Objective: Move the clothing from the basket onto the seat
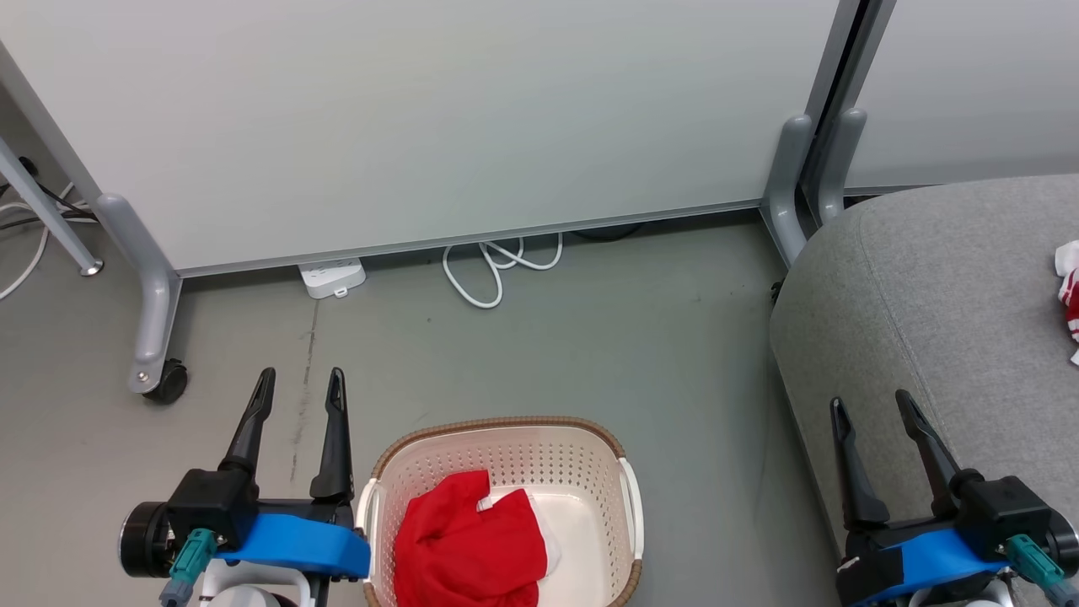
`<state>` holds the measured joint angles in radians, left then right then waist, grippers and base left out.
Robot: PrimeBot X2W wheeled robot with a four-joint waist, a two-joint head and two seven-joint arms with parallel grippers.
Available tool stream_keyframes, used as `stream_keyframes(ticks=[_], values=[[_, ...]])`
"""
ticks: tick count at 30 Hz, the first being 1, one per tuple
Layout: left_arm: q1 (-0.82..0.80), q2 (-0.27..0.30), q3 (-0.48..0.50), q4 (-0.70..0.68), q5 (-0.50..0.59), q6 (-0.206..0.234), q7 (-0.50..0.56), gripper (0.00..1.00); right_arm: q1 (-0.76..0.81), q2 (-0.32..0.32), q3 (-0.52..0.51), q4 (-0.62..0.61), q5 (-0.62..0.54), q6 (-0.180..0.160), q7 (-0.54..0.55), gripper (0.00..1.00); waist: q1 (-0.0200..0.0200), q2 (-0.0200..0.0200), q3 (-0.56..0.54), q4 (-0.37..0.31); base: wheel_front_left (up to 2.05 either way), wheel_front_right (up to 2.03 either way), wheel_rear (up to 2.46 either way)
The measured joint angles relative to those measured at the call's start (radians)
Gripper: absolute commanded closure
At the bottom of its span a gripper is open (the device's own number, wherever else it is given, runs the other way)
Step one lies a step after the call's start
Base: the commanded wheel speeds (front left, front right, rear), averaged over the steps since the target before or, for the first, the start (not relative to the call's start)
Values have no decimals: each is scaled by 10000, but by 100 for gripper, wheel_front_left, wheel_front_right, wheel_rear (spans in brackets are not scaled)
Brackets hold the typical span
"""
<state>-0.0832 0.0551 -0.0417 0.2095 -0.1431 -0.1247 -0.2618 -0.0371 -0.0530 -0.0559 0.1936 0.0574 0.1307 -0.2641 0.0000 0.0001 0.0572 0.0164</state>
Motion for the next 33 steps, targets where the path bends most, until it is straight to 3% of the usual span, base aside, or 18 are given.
stream_keyframes(ticks=[5,13,26,33], values=[[-10,-12,-134,21,71,-44,-2,0,-3,6,13,17,29,0,0,0,0,0,39,27,0,0,0],[-941,376,-1446,385,19,-50,-2,0,-379,15,186,-90,69,0,0,0,0,0,456,-112,0,0,0],[-3592,1373,-3879,2608,-522,-52,-12,0,-1710,21,397,-510,176,0,-2,0,2,0,2031,-603,0,0,0],[-5426,2090,-6082,4205,-861,-52,-12,0,-2590,21,407,-838,247,0,0,0,3,-1,3454,-1020,0,0,0]])
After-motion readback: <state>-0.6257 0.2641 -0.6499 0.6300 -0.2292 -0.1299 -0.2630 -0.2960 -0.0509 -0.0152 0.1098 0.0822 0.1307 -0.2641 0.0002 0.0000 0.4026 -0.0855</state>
